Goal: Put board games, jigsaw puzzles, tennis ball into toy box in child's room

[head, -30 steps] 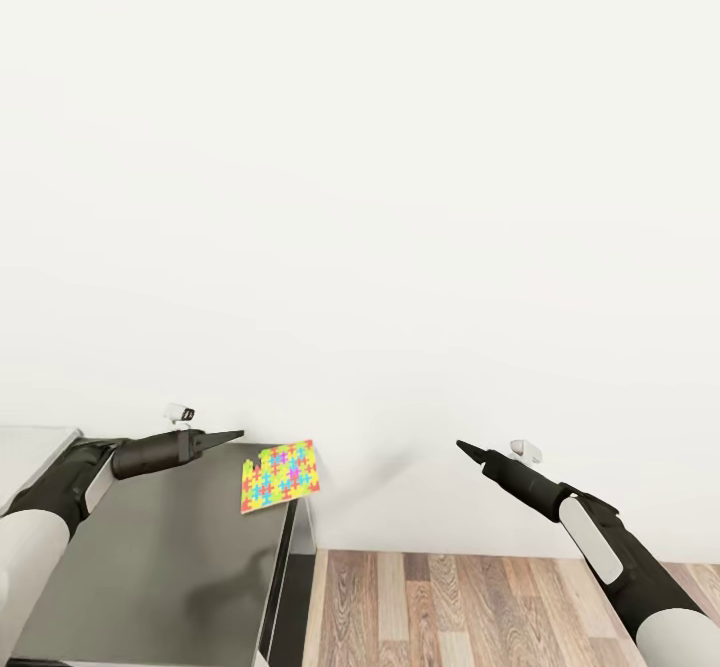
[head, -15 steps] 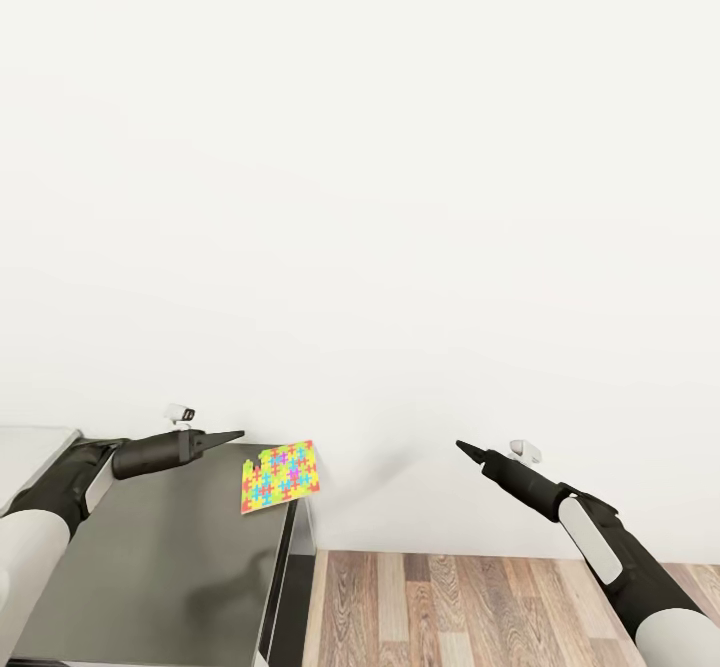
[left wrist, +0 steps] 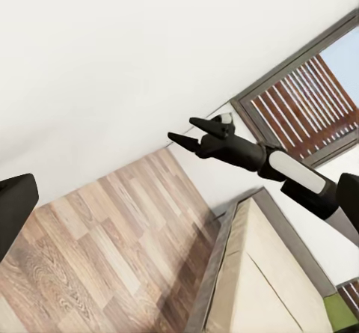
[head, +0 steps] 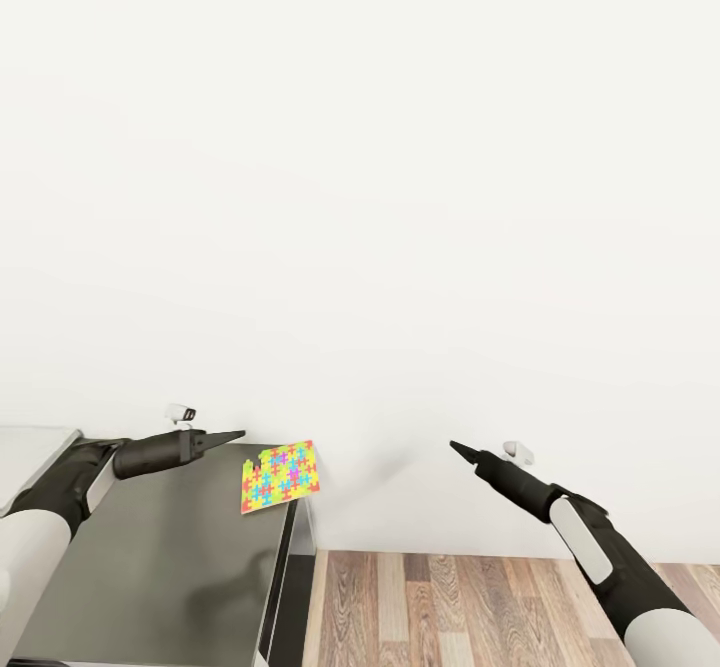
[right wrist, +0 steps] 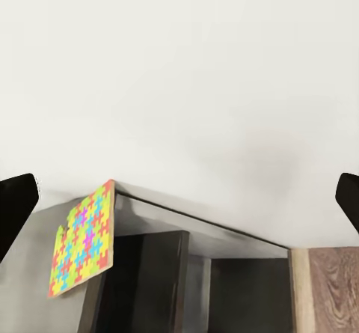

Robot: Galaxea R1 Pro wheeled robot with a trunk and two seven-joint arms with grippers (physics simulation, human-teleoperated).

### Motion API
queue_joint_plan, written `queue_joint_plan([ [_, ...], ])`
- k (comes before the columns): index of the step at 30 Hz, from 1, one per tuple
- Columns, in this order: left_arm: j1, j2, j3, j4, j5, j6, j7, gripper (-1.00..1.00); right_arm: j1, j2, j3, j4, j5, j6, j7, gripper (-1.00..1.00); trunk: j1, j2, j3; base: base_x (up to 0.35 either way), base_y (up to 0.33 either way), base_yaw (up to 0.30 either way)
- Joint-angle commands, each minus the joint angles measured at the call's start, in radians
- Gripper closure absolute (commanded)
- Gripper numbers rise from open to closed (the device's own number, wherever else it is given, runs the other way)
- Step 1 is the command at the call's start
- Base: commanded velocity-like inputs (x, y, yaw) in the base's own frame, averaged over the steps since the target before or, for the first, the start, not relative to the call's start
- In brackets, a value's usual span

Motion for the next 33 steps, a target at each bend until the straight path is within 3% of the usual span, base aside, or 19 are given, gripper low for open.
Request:
queue_joint_plan([
  [1, -0.001, -0.001, 0.000, 0.000, 0.000, 0.010, -0.004, -1.00, -0.001, 0.007, 0.003, -0.001, -0.007, 0.005, -0.003, -1.00, 0.001, -0.002, -0.002, 0.000, 0.000, 0.000],
  [3, -0.001, -0.004, -0.001, 0.000, 0.000, 0.010, -0.004, -1.00, -0.001, 0.038, 0.005, -0.004, -0.006, 0.005, -0.005, -1.00, 0.001, -0.002, -0.002, 0.000, 0.000, 0.000],
  [7, 0.000, -0.019, -0.005, -0.008, 0.000, 0.010, -0.004, -1.00, -0.001, 0.145, 0.027, 0.007, 0.002, 0.015, -0.008, -1.00, 0.001, -0.002, -0.002, 0.000, 0.000, 0.000],
  [10, 0.001, -0.040, -0.006, -0.025, -0.001, 0.012, -0.004, -1.00, -0.011, 0.186, 0.045, 0.041, 0.007, 0.053, -0.009, -1.00, 0.001, -0.002, -0.002, 0.000, 0.000, 0.000],
  [12, 0.004, -0.077, -0.008, -0.051, -0.001, 0.027, -0.004, -1.00, -0.031, 0.205, 0.052, 0.084, 0.007, 0.131, -0.009, -1.00, 0.001, -0.002, -0.002, 0.000, 0.000, 0.000],
  [15, 0.008, -0.112, -0.011, -0.102, -0.003, 0.061, -0.004, -1.00, -0.045, 0.214, 0.053, 0.128, 0.004, 0.200, -0.009, -1.00, 0.001, -0.002, -0.002, 0.000, 0.000, 0.000],
  [17, 0.033, -0.141, -0.033, -0.184, -0.004, 0.103, -0.004, -1.00, -0.054, 0.218, 0.051, 0.157, 0.001, 0.233, -0.006, -1.00, 0.001, -0.002, -0.002, 0.000, 0.000, 0.000],
  [19, 0.065, -0.151, -0.055, -0.271, -0.005, 0.146, -0.004, -1.00, -0.057, 0.220, 0.049, 0.168, 0.001, 0.244, -0.006, -1.00, 0.001, -0.002, -0.002, 0.000, 0.000, 0.000],
  [27, 0.220, -0.161, -0.082, -0.682, -0.009, 0.373, 0.006, -1.00, -0.062, 0.223, 0.042, 0.179, -0.006, 0.262, -0.005, -1.00, 0.001, -0.002, -0.002, 0.000, 0.000, 0.000],
  [29, 0.232, -0.161, -0.083, -0.715, -0.009, 0.390, 0.014, -1.00, -0.063, 0.223, 0.039, 0.180, -0.013, 0.263, -0.005, -1.00, 0.001, -0.002, -0.002, 0.000, 0.000, 0.000],
  [33, 0.249, -0.156, -0.080, -0.759, -0.010, 0.412, 0.030, -1.00, -0.062, 0.224, 0.035, 0.181, -0.081, 0.264, -0.001, -1.00, 0.001, -0.002, -0.002, 0.000, 0.000, 0.000],
])
